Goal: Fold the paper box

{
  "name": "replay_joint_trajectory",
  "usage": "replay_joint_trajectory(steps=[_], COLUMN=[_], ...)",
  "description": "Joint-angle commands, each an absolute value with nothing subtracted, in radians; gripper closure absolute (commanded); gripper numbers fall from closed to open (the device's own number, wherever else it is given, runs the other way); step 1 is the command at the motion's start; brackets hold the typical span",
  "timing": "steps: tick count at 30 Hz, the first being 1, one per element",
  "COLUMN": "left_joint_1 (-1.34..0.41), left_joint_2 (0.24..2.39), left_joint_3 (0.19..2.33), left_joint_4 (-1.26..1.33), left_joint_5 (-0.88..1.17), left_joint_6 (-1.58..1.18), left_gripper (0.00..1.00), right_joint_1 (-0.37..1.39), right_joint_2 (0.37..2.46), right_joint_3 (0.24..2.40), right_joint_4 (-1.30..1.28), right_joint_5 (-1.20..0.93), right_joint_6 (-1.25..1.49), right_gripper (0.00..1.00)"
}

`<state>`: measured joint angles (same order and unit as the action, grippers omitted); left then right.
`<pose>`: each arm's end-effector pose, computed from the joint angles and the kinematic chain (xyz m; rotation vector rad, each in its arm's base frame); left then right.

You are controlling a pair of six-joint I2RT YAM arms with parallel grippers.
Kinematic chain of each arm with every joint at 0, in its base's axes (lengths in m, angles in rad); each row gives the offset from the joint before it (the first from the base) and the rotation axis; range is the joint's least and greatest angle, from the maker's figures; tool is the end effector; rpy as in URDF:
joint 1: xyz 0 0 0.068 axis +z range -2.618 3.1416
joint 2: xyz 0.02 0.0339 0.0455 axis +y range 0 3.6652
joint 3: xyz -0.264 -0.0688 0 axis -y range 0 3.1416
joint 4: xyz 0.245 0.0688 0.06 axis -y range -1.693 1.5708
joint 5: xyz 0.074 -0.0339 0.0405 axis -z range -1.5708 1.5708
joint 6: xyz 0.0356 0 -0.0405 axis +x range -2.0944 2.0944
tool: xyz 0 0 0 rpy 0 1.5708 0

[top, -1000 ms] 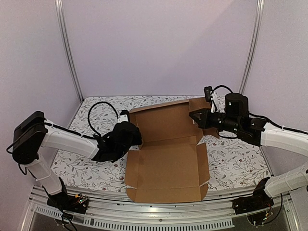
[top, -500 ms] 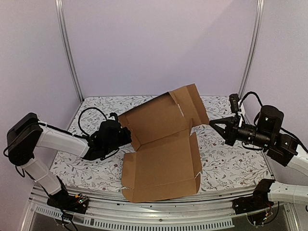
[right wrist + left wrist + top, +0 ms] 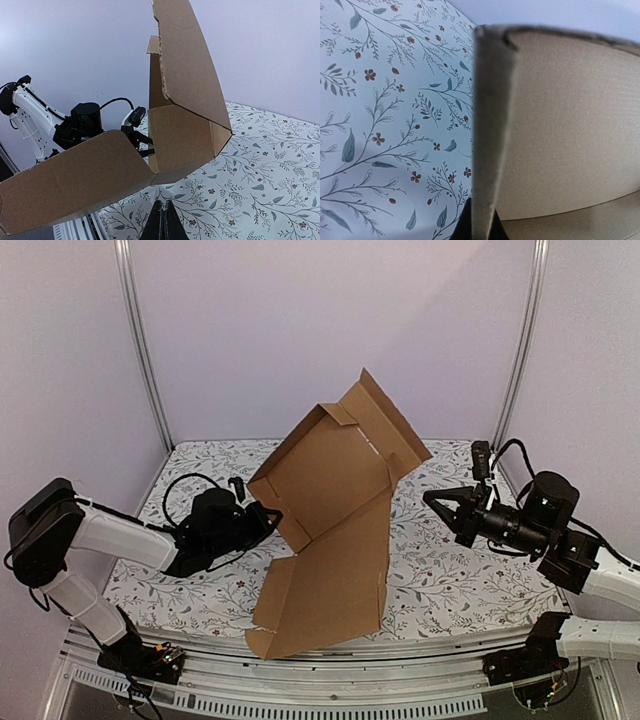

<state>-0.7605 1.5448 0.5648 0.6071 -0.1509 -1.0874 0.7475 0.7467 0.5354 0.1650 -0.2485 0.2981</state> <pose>0.2219 -0.2037 0.1676 -0.4475 2.0492 -1.0455 0.1310 0.1334 0.2951 -0.5763 1.6117 0.9941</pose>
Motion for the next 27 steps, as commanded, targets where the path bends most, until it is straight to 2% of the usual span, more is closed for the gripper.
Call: replay_joint_trajectory(steps=[1, 16, 27], left_joint_1=[-0.749, -0.753, -0.759], left_joint_2=[1.541, 1.55, 1.548], left_joint_3=[0.555, 0.564, 0.595], left_joint_4=[0.693, 0.713, 0.693], left_joint_5=[-0.072, -0.017, -0.008], left_joint_6=[-1.14, -1.121, -1.078], left_gripper=[1.0, 1.0, 1.0], right_joint_1=[0.781, 0.846, 0.862], right_joint_2=[0.82, 1.034, 1.135], right_joint_3=[0.571, 0.683, 0.726], right_joint_4=[0.339, 0.496, 0.46], right_joint_5=[-0.25, -0.121, -0.102], right_joint_6=[0.332, 0.352, 0.365], right_gripper=[1.0, 1.0, 1.0])
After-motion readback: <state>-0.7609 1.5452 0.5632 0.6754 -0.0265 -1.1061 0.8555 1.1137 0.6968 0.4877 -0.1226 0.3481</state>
